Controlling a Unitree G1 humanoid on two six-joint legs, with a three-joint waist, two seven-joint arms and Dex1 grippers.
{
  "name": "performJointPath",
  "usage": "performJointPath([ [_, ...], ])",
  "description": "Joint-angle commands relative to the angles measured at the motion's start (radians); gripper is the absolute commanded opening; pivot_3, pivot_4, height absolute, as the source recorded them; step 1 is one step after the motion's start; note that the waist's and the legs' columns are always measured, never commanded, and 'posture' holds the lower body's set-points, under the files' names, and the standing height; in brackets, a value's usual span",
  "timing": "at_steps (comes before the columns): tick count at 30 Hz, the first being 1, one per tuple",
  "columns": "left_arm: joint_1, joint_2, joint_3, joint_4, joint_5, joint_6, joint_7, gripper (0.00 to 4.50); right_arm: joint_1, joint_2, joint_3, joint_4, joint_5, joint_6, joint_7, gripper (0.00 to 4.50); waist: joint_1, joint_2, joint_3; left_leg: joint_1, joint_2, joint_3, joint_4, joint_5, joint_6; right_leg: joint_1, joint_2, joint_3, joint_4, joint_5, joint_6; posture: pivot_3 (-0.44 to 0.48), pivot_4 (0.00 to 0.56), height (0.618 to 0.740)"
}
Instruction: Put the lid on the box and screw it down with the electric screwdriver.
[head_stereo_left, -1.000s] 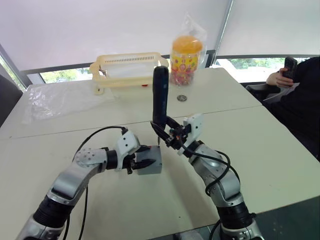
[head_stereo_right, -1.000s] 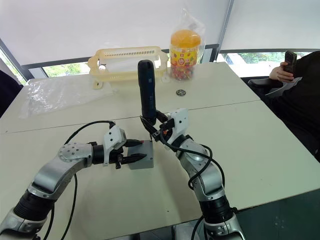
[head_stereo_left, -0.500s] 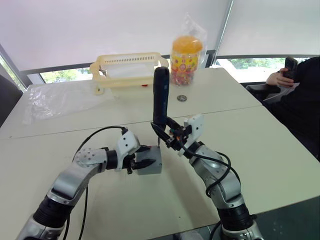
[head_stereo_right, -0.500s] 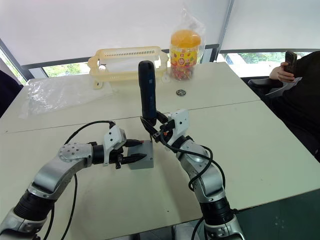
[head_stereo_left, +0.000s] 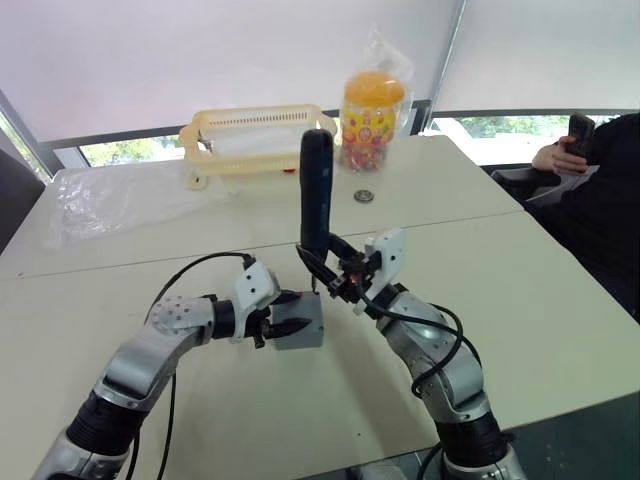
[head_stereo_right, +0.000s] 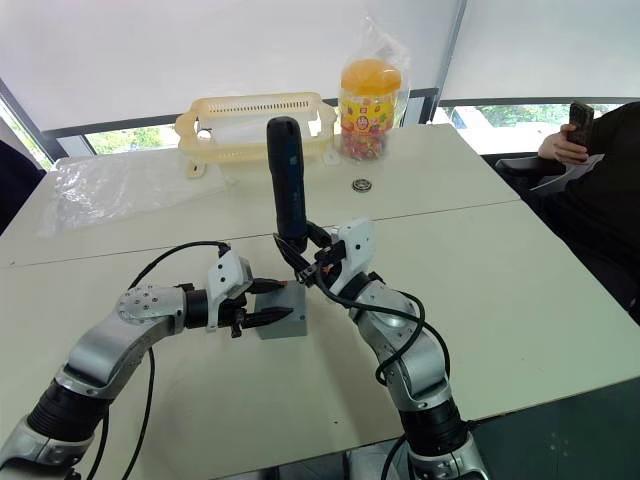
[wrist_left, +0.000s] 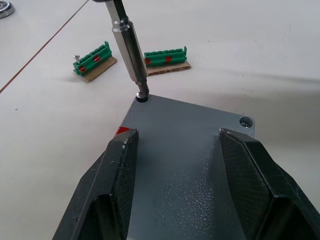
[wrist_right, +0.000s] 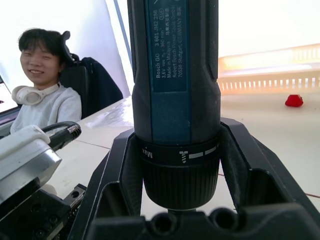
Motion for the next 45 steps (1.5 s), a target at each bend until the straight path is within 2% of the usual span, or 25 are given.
performJointPath([
  [1,0.012,0.010,-0.015,0.020,0.025,0.017,0.002,2.57,-0.017,0.009,-0.012,-0.040,0.006,-0.041,0.004,1.77,0.000,0.000,0.000,0.000,0.000,0.000,0.000,0.000,0.000,0.000,0.000,0.000,0.000,0.000,0.000,0.000,0.150,0.740],
  [45,0.030,0.015,-0.014,-0.001,0.024,0.022,0.007,2.57,-0.009,0.028,-0.011,0.040,-0.011,-0.092,0.007,1.77,0.000,0.000,0.000,0.000,0.000,0.000,0.000,0.000,0.000,0.000,0.000,0.000,0.000,0.000,0.000,0.000,0.150,0.740],
])
